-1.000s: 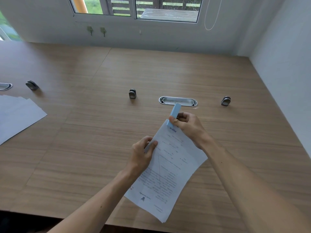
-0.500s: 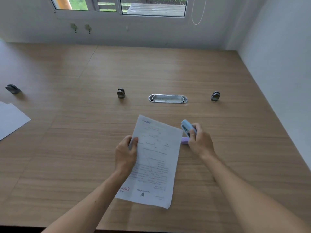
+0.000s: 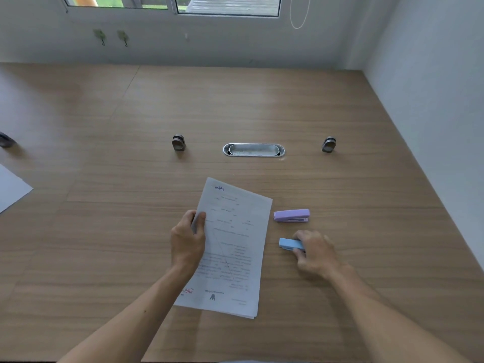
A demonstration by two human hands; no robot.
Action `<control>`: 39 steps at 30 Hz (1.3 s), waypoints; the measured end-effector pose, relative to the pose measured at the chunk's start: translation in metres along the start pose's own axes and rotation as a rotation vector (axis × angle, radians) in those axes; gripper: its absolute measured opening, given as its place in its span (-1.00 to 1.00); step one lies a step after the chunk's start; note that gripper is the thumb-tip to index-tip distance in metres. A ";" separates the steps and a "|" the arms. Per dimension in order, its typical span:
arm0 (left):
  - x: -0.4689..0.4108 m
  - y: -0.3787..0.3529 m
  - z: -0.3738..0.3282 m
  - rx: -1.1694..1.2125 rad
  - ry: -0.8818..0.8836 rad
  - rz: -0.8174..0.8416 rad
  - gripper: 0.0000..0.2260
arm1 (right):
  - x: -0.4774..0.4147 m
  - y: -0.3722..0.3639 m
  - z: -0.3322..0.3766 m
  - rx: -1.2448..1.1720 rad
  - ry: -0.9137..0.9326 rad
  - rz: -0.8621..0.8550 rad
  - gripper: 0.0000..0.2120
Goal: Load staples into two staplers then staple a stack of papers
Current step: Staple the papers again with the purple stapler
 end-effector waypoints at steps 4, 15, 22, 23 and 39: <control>-0.004 -0.002 0.001 0.033 0.016 -0.002 -0.81 | -0.011 0.019 -0.002 0.036 -0.006 -0.305 -0.74; -0.013 -0.004 0.007 0.083 0.048 -0.008 -0.84 | -0.070 0.021 0.002 0.278 -0.008 -0.001 -0.77; -0.015 -0.001 0.008 0.104 0.044 -0.015 -0.89 | -0.067 0.023 -0.005 -0.075 -0.247 0.056 -0.86; -0.015 -0.001 0.007 0.105 0.038 -0.015 -0.91 | -0.067 0.024 -0.006 -0.253 -0.322 0.058 -0.82; 0.007 0.010 -0.009 0.088 -0.079 0.021 -0.87 | -0.092 0.116 0.049 -1.869 -0.291 -0.039 -0.74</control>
Point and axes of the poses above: each hand's wrist, its own x-axis away from the middle knuckle, its own y-axis out of the back of the hand, z = x × y, the point moved 5 cm from there along -x, towards the middle knuckle, and after that the axes turned 9 degrees about x, right-handed, at the moved point
